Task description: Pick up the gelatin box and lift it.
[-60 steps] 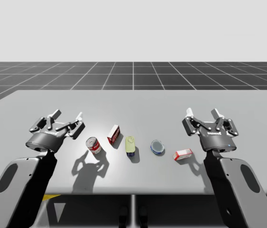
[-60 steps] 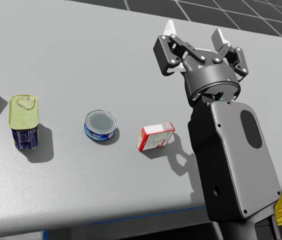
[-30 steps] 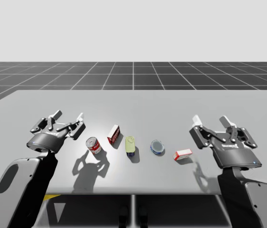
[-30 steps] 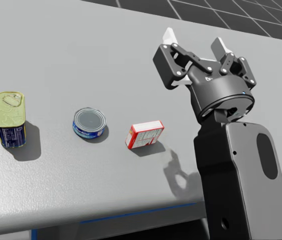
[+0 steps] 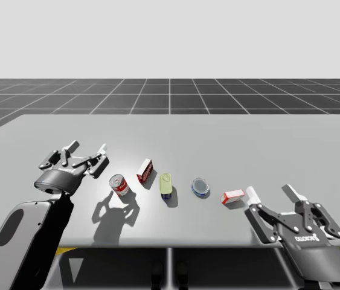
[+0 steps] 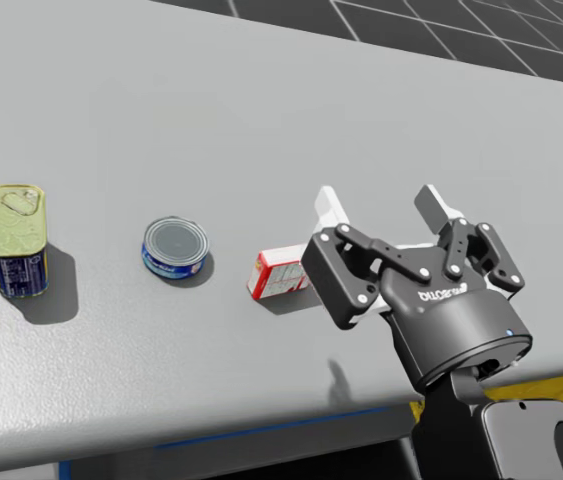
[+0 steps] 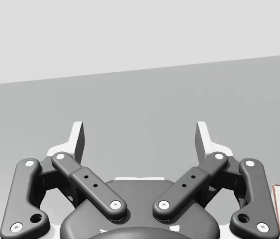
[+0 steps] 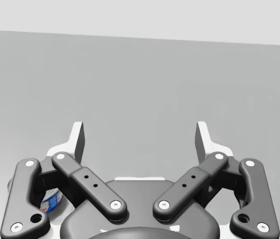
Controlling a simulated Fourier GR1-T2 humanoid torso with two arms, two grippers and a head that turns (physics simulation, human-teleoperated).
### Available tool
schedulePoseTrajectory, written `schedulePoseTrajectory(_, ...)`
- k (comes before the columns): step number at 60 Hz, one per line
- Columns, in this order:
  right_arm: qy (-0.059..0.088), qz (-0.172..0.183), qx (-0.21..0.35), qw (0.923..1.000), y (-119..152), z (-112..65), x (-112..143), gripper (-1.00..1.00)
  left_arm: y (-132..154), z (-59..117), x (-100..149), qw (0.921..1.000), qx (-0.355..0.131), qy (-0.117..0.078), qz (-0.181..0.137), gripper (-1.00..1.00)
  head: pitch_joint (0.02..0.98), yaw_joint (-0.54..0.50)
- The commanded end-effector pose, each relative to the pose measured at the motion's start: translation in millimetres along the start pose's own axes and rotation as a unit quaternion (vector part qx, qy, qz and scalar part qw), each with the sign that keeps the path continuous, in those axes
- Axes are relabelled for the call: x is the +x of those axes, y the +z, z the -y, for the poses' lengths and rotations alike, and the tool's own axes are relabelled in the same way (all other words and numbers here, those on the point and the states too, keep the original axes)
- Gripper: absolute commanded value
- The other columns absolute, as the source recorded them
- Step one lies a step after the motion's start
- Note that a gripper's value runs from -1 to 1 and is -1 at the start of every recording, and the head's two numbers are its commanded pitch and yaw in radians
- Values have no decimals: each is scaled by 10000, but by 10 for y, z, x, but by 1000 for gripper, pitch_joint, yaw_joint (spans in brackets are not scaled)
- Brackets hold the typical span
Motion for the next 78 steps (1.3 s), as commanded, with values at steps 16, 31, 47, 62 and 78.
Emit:
schedulePoseTrajectory(16,47,-645,372,9972,260,-187,-506,-1000,-6,12,-14,10000,-4,-26,-12,-1000,873,-398)
schedulePoseTrajectory(31,114,-962,390,9945,138,-261,-725,-1000,-8,23,-26,10000,-22,-42,-26,-1000,876,-391)
schedulePoseTrajectory(47,255,-1174,77,9927,-105,-246,-981,-1000,-7,35,-32,10000,-28,-48,-23,-1000,876,-388)
schedulePoseTrajectory(62,290,-1233,-41,9919,-315,-223,-1041,-1000,-6,42,-32,10000,-35,-47,-23,-1000,881,-387)
schedulePoseTrajectory(78,309,-1453,-132,9888,-493,-183,-1067,-1000,-2,46,-32,10000,-42,-46,-20,-1000,879,-386)
